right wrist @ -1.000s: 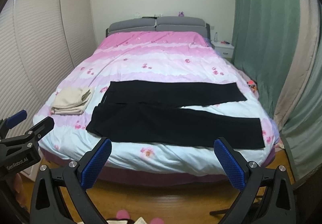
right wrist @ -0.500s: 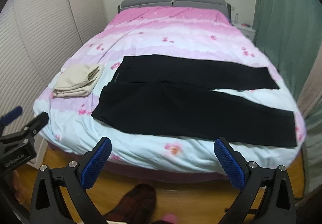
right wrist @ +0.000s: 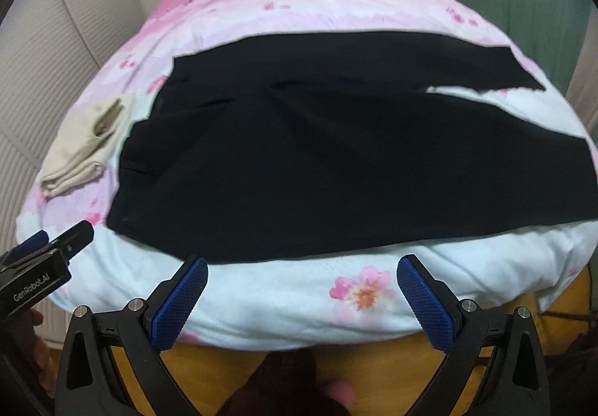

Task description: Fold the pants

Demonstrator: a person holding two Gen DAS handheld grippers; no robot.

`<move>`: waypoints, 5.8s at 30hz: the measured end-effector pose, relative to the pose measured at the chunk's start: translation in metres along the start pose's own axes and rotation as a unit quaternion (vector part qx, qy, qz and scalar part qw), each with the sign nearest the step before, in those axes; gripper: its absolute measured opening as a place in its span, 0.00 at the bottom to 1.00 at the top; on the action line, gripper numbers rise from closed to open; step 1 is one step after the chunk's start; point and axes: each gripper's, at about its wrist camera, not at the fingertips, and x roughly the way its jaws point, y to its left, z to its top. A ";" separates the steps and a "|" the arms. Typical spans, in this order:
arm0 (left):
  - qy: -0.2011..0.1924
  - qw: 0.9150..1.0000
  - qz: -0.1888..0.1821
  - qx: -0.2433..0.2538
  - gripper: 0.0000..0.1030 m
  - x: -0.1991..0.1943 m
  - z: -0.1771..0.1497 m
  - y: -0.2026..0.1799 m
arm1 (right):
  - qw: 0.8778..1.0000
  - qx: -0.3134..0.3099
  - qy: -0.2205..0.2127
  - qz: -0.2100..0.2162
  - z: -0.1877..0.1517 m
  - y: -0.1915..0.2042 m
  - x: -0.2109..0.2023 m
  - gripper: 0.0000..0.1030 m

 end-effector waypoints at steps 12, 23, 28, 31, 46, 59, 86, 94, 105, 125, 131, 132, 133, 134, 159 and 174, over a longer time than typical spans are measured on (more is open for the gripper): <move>0.038 0.999 -0.017 0.003 0.98 0.075 -0.011 -0.010 | 0.998 0.052 0.018 0.006 -0.026 -0.013 0.076 0.96; 0.061 0.993 -0.084 -0.052 0.67 0.092 0.002 -0.012 | 0.999 0.042 -0.019 0.022 -0.009 -0.007 0.090 0.72; 0.071 0.992 -0.087 -0.057 0.16 0.071 0.017 -0.008 | 0.999 0.047 -0.005 0.020 0.009 -0.014 0.089 0.31; 0.067 0.992 -0.099 -0.049 0.14 0.046 0.031 -0.009 | 0.998 0.056 0.002 0.028 0.028 -0.020 0.076 0.19; -0.031 0.991 -0.131 -0.006 0.11 -0.048 0.196 -0.030 | 0.998 0.019 -0.066 -0.006 0.183 -0.007 -0.011 0.11; -0.013 0.996 -0.085 -0.005 0.11 0.043 0.317 -0.044 | 0.997 -0.050 -0.054 0.032 0.335 0.002 0.069 0.10; 0.107 0.993 -0.040 -0.028 0.66 0.216 0.406 -0.054 | 0.989 -0.063 0.105 0.080 0.427 0.016 0.257 0.43; 0.019 0.996 -0.078 0.038 0.75 0.122 0.410 -0.066 | 0.991 -0.083 0.014 0.103 0.422 0.012 0.157 0.62; -0.056 0.959 -0.158 0.229 0.75 -0.020 0.303 -0.163 | 0.999 -0.026 -0.029 0.026 0.332 -0.088 0.022 0.68; 0.103 0.950 -0.199 0.217 0.75 -0.016 0.097 -0.326 | 0.987 0.136 0.086 -0.029 0.098 -0.301 -0.024 0.68; 0.112 0.937 -0.192 0.271 0.75 0.007 0.073 -0.350 | 0.966 0.234 0.095 -0.046 0.040 -0.329 -0.017 0.68; 0.112 0.935 -0.190 0.278 0.75 0.011 0.071 -0.353 | 0.962 0.252 0.095 -0.047 0.031 -0.331 -0.015 0.68; 0.112 0.933 -0.190 0.284 0.75 0.015 0.070 -0.356 | 0.957 0.271 0.095 -0.048 0.022 -0.333 -0.013 0.68; 0.112 0.932 -0.191 0.288 0.75 0.018 0.069 -0.358 | 0.951 0.290 0.094 -0.049 0.013 -0.335 -0.011 0.68; 0.222 0.898 -0.259 0.277 0.17 0.089 0.058 -0.398 | 0.905 0.419 0.078 0.018 -0.040 -0.334 0.030 0.08; 0.078 0.899 -0.296 0.313 0.13 -0.056 0.182 -0.471 | 0.921 0.372 -0.104 -0.047 0.102 -0.377 -0.115 0.06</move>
